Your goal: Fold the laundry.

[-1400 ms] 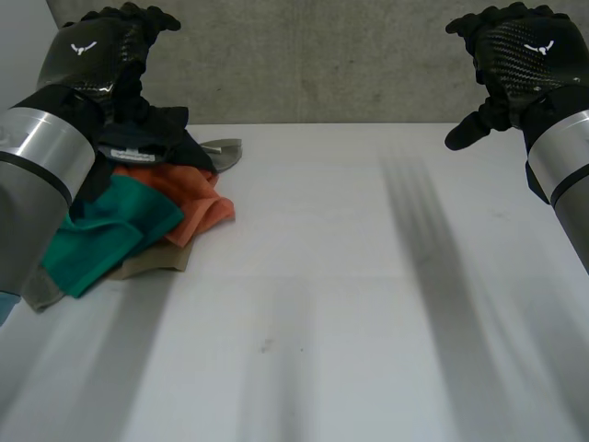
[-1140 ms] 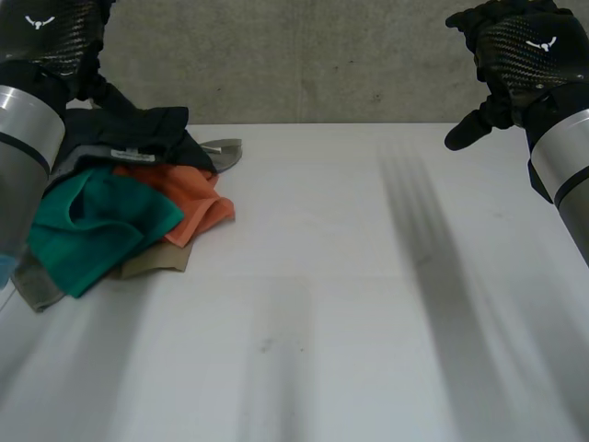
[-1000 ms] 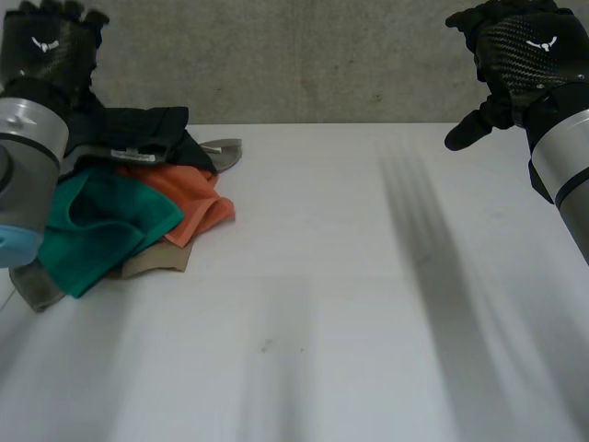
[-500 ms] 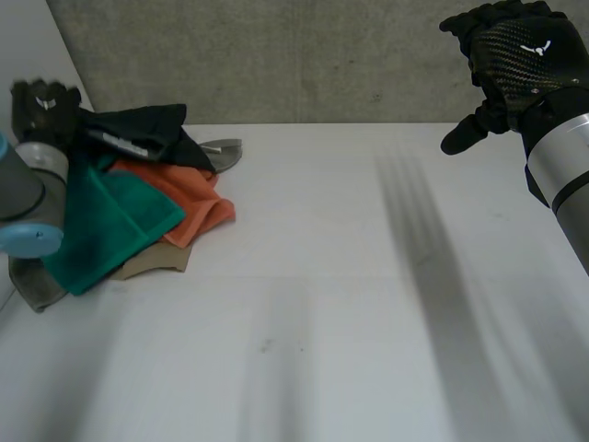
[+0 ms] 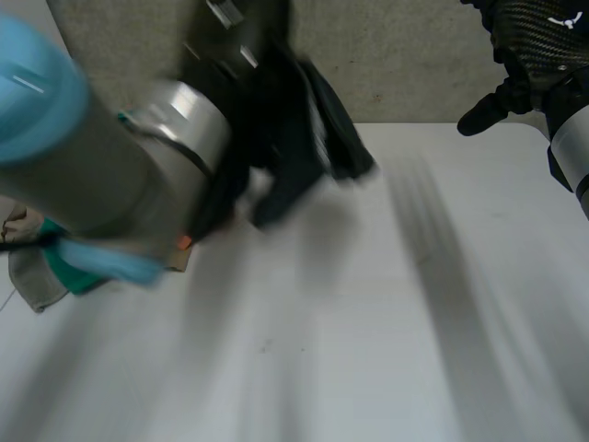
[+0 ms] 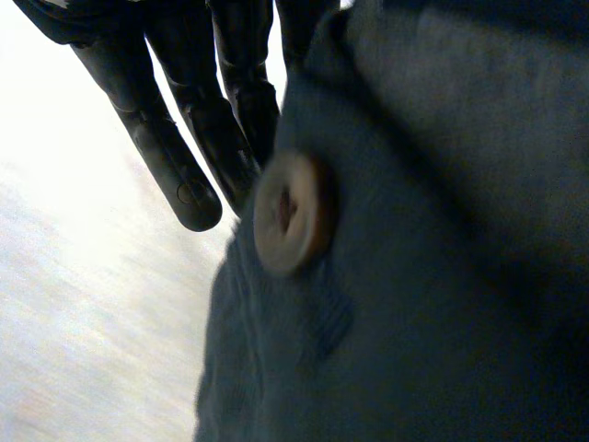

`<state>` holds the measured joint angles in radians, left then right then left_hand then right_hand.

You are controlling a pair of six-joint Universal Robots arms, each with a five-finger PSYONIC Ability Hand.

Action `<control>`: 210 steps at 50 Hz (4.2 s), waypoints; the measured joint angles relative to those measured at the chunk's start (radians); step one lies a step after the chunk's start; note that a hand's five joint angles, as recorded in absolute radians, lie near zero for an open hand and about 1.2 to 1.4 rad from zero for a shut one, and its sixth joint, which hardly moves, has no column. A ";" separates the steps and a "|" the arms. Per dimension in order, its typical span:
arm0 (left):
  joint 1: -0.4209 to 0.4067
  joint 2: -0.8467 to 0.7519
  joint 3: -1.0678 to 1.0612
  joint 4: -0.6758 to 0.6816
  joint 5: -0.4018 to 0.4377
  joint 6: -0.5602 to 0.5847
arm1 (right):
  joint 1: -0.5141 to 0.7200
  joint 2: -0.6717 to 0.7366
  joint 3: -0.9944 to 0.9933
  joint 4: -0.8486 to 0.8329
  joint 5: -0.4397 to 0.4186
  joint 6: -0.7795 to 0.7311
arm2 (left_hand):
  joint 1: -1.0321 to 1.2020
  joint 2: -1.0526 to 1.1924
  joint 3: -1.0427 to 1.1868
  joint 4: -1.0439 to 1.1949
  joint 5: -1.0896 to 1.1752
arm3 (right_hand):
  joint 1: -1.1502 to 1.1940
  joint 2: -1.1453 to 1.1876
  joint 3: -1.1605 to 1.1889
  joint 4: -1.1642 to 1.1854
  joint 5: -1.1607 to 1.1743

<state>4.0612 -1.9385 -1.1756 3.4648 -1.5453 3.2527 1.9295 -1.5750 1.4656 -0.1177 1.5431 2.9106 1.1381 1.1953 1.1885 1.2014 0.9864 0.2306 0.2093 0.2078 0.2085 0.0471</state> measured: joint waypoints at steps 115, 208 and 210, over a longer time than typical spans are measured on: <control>0.018 0.041 -0.414 -0.231 -0.084 -0.020 | -0.107 0.164 0.188 0.373 -0.137 -0.142 | -0.822 -0.886 -0.877 -0.896 -0.868 | -0.005 0.003 0.038 0.035 0.033; 0.030 -0.020 -0.261 0.042 -0.097 0.385 | -0.109 0.467 -0.252 0.037 -0.136 -0.163 | 0.025 0.004 0.004 0.000 0.000 | 0.840 0.960 0.985 0.992 0.952; 0.018 -0.014 -0.330 0.008 -0.097 0.387 | -0.110 0.473 -0.205 0.090 -0.131 -0.218 | 0.025 0.004 0.004 0.000 0.000 | 0.840 0.960 0.985 0.992 0.952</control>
<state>4.0789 -1.9520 -1.5059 3.4724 -1.6422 3.6393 1.8196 -1.1019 1.2602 -0.0278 1.4122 2.6922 1.1635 1.1991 1.1929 1.2017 0.9863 1.0703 1.1690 1.1929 1.2000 0.9994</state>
